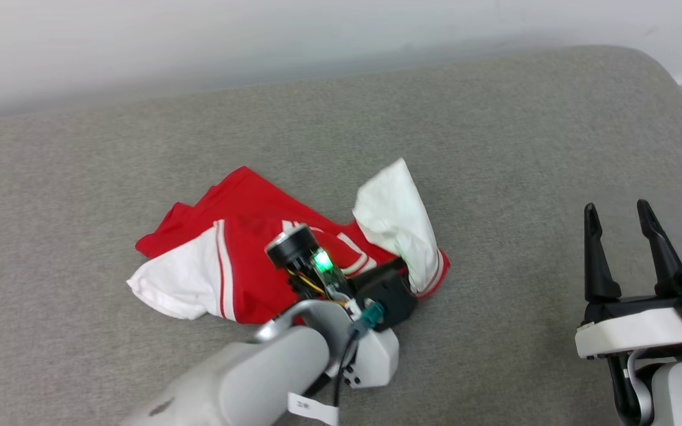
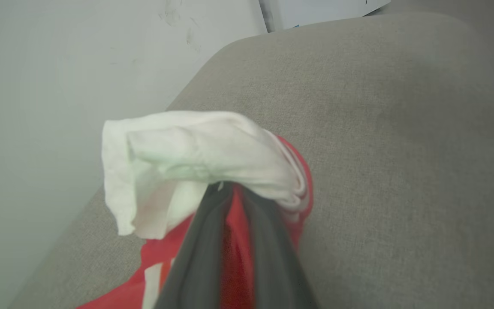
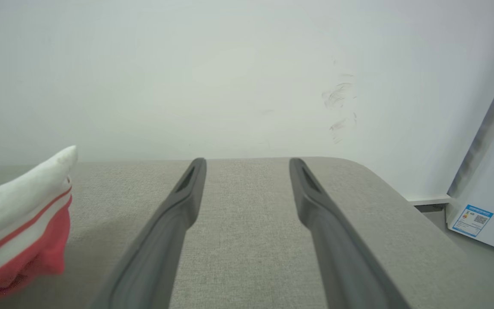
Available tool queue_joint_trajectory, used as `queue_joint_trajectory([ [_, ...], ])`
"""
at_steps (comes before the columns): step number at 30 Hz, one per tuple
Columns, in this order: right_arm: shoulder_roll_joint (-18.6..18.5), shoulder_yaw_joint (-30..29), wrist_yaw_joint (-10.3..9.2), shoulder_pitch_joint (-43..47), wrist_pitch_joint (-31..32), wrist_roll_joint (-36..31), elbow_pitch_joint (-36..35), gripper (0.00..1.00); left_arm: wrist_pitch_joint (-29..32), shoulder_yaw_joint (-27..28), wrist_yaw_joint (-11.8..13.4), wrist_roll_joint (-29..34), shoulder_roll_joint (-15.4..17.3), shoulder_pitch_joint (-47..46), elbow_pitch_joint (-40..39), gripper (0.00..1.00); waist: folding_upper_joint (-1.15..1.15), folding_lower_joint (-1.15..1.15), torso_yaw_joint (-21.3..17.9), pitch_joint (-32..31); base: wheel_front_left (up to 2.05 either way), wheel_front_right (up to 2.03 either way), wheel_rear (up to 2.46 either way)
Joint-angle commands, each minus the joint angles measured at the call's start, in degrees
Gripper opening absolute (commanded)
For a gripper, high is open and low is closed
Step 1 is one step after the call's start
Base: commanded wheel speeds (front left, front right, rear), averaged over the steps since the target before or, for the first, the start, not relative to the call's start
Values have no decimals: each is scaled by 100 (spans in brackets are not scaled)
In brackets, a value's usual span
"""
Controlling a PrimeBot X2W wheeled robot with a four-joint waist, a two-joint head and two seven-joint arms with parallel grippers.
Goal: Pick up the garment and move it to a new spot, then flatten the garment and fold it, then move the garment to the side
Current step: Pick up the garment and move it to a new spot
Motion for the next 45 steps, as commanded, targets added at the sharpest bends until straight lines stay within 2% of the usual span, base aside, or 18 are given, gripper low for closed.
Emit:
queue_joint_trajectory([
  [1,9,-11,-8,-76,-12,-3,-18,100,-15,-41,-10,-9,-93,44,129,0,0,0,-151,101,0,0,0],
  [2,10,-22,-7,-86,-12,28,-9,100,3,-150,-46,42,-216,59,306,33,0,0,-200,118,0,0,0],
  [3,9,-16,-8,-101,-12,46,-4,100,12,-243,-78,86,-327,65,478,94,0,0,-236,131,0,0,0],
  [4,8,-14,-8,-117,-12,71,-4,100,13,-303,-113,93,-430,78,630,100,0,0,-263,144,0,0,0],
  [8,9,-18,-7,-120,-12,129,10,100,-169,-412,-180,54,-690,97,1114,100,0,0,-275,154,0,0,0],
  [12,9,-23,-7,-75,-12,100,39,100,-454,-296,-138,-66,-818,86,1393,100,0,0,-108,44,0,0,0],
  [17,7,6,-7,79,-12,-44,96,100,-781,97,92,-250,-797,22,1310,100,0,0,405,-348,0,0,0],
  [20,8,55,-7,140,-12,-106,115,100,-815,343,228,-355,-645,113,1126,100,0,0,624,-528,0,0,0],
  [24,8,123,-7,239,-12,-129,122,100,-841,881,523,-561,-276,363,667,100,0,0,853,-700,0,0,0],
  [27,4,170,-8,293,-12,-141,125,100,-837,1387,819,-567,138,749,71,100,0,0,973,-776,0,0,0],
  [31,6,217,-8,378,-12,-123,122,100,-833,2071,1215,-477,583,1579,-762,100,0,0,1058,-812,0,0,0],
  [34,7,287,-8,440,-12,-120,131,100,-834,2631,1436,-407,753,2321,-1311,100,0,0,1082,-823,0,0,0],
  [38,8,330,-8,498,-12,-142,134,100,-835,3337,1545,-272,696,3209,-1897,100,0,0,1093,-837,0,0,0],
  [45,7,423,-8,556,-12,-165,185,100,-835,4169,1324,87,297,4102,-2346,100,0,0,1058,-844,0,0,0],
])
